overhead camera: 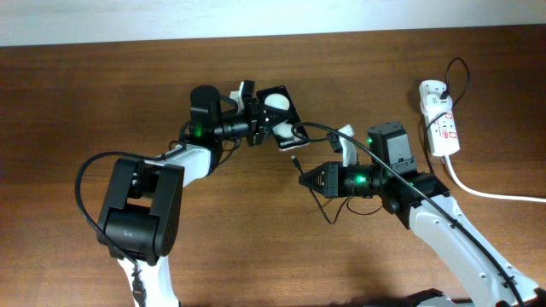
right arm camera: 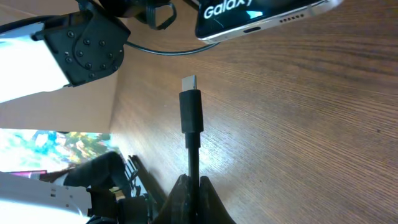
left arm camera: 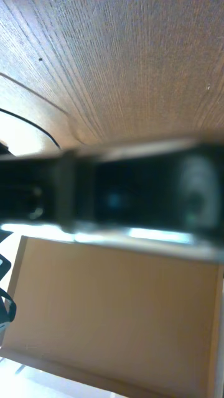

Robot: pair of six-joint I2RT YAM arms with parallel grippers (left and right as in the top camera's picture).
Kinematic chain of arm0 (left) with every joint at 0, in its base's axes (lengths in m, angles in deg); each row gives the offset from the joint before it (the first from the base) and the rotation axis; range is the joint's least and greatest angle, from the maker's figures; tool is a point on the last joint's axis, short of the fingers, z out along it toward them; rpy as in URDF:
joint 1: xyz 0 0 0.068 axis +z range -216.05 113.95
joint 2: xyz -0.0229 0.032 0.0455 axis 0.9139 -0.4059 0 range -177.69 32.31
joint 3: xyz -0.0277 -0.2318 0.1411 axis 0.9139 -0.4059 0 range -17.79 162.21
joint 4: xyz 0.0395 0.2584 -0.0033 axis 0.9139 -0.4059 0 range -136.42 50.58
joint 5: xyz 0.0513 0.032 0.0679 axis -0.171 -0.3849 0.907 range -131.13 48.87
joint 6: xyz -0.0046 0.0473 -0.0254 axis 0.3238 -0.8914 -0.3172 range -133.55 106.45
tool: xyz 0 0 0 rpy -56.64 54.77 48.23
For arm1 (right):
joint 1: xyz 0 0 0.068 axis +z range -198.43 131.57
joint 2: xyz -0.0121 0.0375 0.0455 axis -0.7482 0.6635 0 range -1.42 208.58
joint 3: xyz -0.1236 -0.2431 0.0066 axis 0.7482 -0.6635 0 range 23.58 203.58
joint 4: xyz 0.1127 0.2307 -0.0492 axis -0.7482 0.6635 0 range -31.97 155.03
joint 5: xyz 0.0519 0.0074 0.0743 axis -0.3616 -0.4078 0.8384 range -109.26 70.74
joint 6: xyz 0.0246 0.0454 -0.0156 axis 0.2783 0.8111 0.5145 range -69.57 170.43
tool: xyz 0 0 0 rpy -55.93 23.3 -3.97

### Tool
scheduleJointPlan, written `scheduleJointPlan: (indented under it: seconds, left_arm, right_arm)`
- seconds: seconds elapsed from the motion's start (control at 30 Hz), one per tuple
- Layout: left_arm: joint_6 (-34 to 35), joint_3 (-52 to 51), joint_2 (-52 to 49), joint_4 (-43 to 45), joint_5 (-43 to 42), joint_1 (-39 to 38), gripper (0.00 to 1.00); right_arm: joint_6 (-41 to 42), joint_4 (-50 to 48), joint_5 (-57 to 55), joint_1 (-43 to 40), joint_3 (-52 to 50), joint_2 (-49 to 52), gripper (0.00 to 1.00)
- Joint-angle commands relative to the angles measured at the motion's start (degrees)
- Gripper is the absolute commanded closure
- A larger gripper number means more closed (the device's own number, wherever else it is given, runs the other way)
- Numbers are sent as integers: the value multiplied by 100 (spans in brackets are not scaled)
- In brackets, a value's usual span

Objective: Plug charger to phone and switch on socket
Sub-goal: 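Lift the cable plug with the right gripper toward the phone's bottom port, then push the USB-C plug up into the phone's port with the right gripper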

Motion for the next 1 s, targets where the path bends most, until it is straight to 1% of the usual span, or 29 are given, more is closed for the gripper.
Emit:
scheduleJointPlan:
  seconds: [0.0,0.2,0.4,0.47,0.83,0.97]
  left_arm:
    - [-133,127,22,39,-2,-15,100]
    - [-133,127,22,39,-4,-15,100]
    - [-133,127,22,39,-9,-15,100]
    - [-133,127,22,39,-28,-20,100]
    - [-129,127,22,39,-129,-26,100]
    - [-127,127,22,39,-129,-26,100]
  right_arm:
    - [-37,-26,-118,24,-37,160,96]
    - [-31,31,-186,20,-37,199,96]
    - [72,-35,-616,20,-37,199,96]
    - [107,-188,-608,20,-37,199,96]
    - [118,-317,-616,26,-37,219,96]
    - [245,-323,-612,24,-37,404,96]
